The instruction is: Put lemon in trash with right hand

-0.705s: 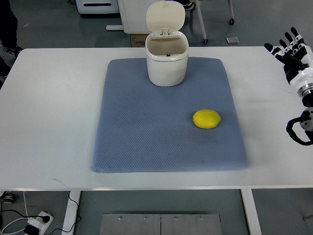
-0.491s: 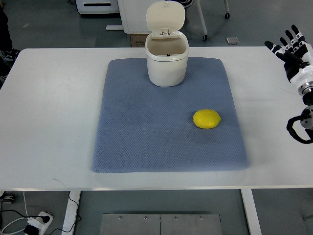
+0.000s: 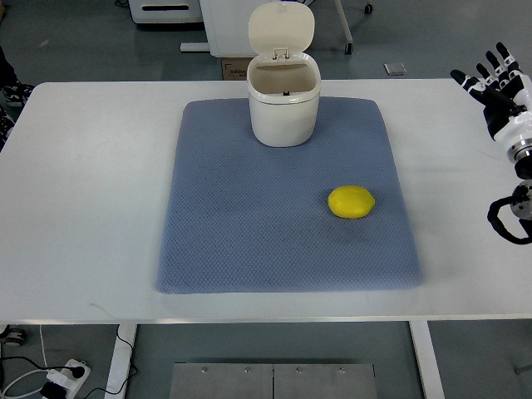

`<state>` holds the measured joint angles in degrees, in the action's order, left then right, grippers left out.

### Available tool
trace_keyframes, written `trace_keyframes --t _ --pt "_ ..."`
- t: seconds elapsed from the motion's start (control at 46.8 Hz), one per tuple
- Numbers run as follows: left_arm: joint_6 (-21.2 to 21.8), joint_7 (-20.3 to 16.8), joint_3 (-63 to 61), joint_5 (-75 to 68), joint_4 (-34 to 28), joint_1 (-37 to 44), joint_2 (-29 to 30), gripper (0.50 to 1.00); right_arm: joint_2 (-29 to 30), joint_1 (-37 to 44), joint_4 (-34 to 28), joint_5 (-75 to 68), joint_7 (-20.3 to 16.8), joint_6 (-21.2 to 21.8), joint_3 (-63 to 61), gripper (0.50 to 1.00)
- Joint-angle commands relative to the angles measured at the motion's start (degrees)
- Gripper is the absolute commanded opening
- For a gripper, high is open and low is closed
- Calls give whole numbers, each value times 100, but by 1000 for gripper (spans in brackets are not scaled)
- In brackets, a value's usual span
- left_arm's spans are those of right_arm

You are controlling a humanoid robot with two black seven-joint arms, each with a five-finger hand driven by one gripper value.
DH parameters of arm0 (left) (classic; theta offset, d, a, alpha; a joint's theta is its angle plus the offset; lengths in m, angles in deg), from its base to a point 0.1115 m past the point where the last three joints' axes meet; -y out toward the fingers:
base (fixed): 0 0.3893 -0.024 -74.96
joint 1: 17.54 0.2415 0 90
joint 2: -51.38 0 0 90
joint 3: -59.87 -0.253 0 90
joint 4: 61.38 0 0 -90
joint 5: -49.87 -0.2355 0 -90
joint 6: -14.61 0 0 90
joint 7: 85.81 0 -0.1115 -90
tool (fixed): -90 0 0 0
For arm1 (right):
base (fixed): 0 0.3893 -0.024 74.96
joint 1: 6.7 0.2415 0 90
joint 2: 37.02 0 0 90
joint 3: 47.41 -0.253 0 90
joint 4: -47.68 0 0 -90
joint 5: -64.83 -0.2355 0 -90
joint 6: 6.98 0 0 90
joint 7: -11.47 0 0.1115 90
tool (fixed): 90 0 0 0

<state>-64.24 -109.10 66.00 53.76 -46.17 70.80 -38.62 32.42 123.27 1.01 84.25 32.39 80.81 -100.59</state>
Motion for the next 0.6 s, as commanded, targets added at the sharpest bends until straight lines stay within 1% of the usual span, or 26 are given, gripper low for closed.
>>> trace_keyframes --t 0.0,0.577 --pt "2 0 2 -2 0 7 0 1000 17 -7 -9 0 9 1 -8 1000" --pt "2 0 2 -2 0 -1 0 1000 -9 29 -9 0 9 1 -17 1000"
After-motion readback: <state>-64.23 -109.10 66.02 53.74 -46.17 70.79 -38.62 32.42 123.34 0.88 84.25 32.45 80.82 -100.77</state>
